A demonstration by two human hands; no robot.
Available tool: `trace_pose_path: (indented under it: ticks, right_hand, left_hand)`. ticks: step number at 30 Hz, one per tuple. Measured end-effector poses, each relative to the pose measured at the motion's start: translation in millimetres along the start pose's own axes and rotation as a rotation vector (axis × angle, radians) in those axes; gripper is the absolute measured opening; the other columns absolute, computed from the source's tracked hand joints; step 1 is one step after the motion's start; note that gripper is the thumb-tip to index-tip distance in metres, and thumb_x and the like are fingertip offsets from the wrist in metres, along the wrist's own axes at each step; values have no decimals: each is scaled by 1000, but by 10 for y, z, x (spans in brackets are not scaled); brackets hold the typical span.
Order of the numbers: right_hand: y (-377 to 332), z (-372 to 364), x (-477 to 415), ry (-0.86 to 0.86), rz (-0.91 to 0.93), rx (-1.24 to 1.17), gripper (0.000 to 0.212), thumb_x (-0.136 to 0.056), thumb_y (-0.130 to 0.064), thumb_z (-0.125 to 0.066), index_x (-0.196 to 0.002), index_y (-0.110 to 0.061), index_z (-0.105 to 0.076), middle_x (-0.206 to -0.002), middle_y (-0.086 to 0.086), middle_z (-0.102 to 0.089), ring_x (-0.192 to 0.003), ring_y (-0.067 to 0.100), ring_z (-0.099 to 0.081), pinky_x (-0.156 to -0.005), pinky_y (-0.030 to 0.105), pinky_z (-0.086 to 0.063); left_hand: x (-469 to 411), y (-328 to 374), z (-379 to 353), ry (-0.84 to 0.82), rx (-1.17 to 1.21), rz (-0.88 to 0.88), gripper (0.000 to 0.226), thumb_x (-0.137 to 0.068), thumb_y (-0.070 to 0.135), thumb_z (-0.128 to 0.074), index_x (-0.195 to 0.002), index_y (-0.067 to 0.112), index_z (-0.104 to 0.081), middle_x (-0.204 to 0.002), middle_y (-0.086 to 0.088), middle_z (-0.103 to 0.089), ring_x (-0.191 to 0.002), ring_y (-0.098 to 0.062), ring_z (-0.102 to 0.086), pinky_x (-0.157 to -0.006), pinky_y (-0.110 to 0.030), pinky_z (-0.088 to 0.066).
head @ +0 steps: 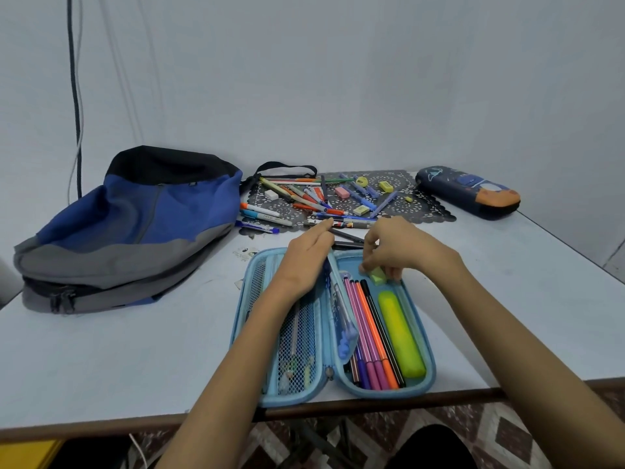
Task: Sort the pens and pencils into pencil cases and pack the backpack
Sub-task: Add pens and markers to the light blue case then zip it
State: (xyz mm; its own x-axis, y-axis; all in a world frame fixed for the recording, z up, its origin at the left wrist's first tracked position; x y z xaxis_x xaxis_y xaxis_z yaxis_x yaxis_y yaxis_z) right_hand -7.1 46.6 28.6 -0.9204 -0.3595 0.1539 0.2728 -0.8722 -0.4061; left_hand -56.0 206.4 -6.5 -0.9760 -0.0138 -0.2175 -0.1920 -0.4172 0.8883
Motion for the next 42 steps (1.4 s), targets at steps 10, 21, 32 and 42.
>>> trace_pose_path:
  ticks: [10, 21, 32, 42]
  right_hand:
    - [-24, 91, -28, -151, 7, 144, 21, -79, -23, -78, -84, -5, -70, -63, 6, -68, -46, 13, -58, -44, 21, -45]
    - [270, 107, -1096, 164, 14, 499, 56, -95, -3, -45, -147, -20, -36, -154, 10, -32, -138, 34, -32, -105, 57, -36]
    - [388, 12, -1223, 381, 6, 593, 22, -91, -8, -56, -104, -15, -73, -121, 15, -63, -109, 33, -58, -86, 43, -47]
    - [7, 307, -563, -46, 367, -51, 6, -84, -14, -71, -89, -10, -74, -70, -9, -68, -58, 2, -58, -53, 14, -44]
  left_hand:
    - [-2, 3, 2, 0, -14, 0, 44, -102, 17, -38, -145, 15, -43, -151, 0, -41, -138, -11, -35, -106, -16, -21]
    - [14, -7, 25, -22, -32, -3, 41, -103, 18, -36, -143, 14, -47, -148, 0, -46, -135, -11, -40, -103, -15, -23]
    - [15, 19, 15, -47, -7, -6, 59, -87, 38, -35, -139, 17, -52, -142, 2, -51, -130, -9, -44, -103, -18, -27]
    - [-22, -35, -3, -12, -2, -12, 51, -98, 29, -40, -148, 18, -40, -152, 2, -39, -140, -10, -33, -105, -18, -21]
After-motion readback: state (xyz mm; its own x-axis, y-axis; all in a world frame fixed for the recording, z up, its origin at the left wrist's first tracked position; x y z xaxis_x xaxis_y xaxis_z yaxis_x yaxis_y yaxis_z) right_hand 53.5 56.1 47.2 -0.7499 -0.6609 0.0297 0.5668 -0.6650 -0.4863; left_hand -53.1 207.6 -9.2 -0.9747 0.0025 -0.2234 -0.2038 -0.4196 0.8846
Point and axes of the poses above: each hand's wrist, its own x-axis away from the middle knuckle, its own z-axis out of the back of the hand, y = z × x, the point moved 1 cm from there along -x, towards the middle knuckle
